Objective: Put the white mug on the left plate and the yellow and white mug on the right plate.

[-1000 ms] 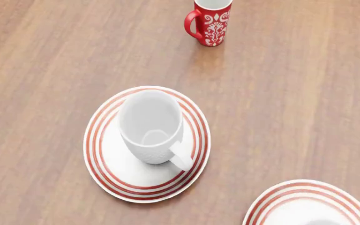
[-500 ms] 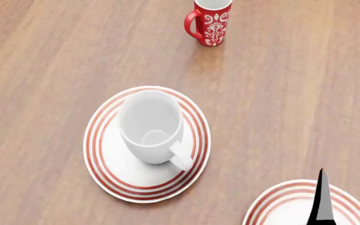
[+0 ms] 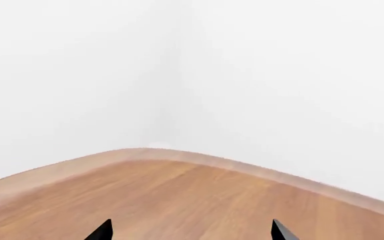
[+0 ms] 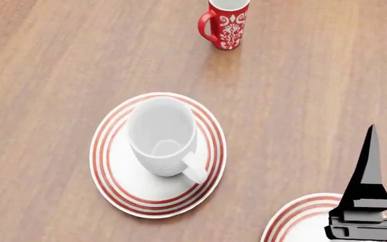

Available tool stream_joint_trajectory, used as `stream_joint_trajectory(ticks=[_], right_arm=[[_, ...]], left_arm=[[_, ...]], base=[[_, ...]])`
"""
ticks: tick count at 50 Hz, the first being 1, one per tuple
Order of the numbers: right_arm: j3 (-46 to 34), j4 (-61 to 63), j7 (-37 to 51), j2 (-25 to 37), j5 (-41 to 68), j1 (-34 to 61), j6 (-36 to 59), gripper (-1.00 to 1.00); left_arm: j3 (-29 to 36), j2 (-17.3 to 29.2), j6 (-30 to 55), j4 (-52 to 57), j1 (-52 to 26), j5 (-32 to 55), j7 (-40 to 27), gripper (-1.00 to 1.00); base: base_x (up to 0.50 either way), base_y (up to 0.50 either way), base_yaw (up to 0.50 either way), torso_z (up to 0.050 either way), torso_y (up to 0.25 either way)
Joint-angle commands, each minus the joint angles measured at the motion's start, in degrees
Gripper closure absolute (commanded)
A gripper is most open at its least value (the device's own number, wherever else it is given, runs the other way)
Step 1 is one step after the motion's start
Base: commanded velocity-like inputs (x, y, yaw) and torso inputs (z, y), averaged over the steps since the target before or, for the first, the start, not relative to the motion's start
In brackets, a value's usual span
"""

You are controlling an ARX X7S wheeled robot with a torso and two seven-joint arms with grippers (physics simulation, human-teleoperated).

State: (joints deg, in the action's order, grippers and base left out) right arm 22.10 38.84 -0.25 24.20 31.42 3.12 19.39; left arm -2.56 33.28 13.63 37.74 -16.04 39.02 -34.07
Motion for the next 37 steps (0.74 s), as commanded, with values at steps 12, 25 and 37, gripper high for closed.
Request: stream_joint_trajectory(ticks=[12, 25, 37], right_arm=[[8.6, 19.8, 14.8, 12.1, 19.6, 8.3, 17.0, -1.0], [7.1, 20.9, 19.0, 17.3, 22.5, 9.4, 13.8, -1.0], [3.4, 21.1, 28.5, 29.5, 21.9, -2.9, -3.3, -1.0]], left_arm=[[-0.5, 5.4, 6.5, 3.6, -13.9, 6.7, -0.7, -1.0], [-1.2, 3.8, 3.8, 4.5, -18.0, 8.2, 0.2, -1.0], [-4.4, 5.1, 2.9, 7.4, -16.9, 10.6, -0.8, -1.0]], base=[[0.0, 0.0, 0.0, 0.0, 0.0], [0.0, 0.0, 0.0, 0.0, 0.0], [0.0, 0.0, 0.0, 0.0, 0.0]])
